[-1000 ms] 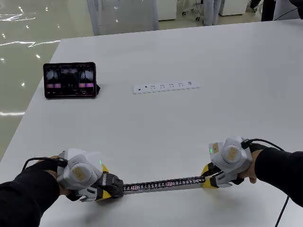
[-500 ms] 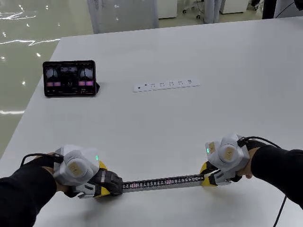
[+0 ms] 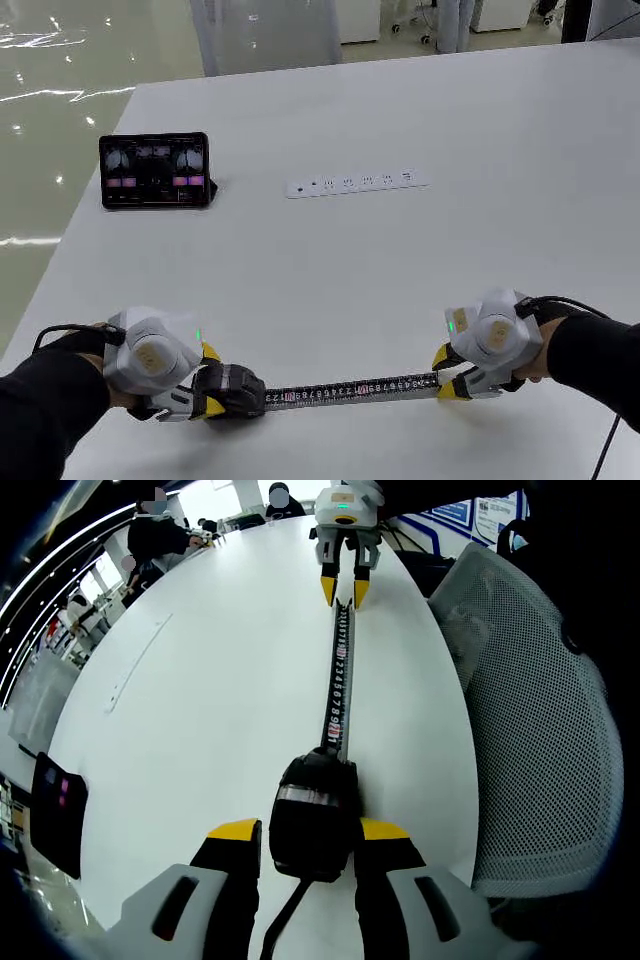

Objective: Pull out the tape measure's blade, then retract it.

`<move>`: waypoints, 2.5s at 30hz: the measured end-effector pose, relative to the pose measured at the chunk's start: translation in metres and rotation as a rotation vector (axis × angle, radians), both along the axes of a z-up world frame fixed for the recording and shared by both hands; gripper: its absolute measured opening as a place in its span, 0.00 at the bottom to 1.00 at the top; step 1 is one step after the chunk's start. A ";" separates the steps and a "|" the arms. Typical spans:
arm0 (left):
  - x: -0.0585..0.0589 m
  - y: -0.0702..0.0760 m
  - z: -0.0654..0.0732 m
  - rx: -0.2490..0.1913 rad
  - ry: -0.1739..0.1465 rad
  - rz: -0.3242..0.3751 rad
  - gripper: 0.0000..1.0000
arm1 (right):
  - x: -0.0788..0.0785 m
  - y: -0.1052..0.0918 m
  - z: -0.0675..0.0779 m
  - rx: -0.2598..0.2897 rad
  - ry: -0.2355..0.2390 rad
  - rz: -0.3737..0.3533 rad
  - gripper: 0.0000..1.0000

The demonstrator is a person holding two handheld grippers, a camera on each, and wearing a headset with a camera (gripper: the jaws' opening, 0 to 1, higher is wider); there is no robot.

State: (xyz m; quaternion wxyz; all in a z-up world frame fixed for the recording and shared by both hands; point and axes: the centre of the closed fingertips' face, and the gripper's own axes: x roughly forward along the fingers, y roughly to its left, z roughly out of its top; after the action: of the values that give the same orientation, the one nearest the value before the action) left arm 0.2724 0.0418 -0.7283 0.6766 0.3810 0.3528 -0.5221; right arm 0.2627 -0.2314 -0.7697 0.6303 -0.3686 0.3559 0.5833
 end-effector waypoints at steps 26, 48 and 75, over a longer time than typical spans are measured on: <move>-0.007 -0.003 0.018 -0.124 0.069 0.088 0.69 | -0.012 -0.010 0.026 0.051 0.016 -0.106 0.47; -0.009 0.012 0.031 -0.426 0.093 0.489 0.99 | -0.013 -0.029 0.050 0.246 -0.059 -0.408 0.72; -0.022 0.053 0.028 -0.526 -0.118 0.693 0.99 | -0.034 -0.098 0.053 0.332 -0.185 -0.709 0.99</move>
State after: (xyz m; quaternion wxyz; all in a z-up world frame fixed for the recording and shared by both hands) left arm 0.2501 0.0945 -0.7003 0.9049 0.0841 0.2755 -0.3134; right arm 0.2289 -0.3295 -0.7162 0.8730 -0.1669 0.3036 0.3434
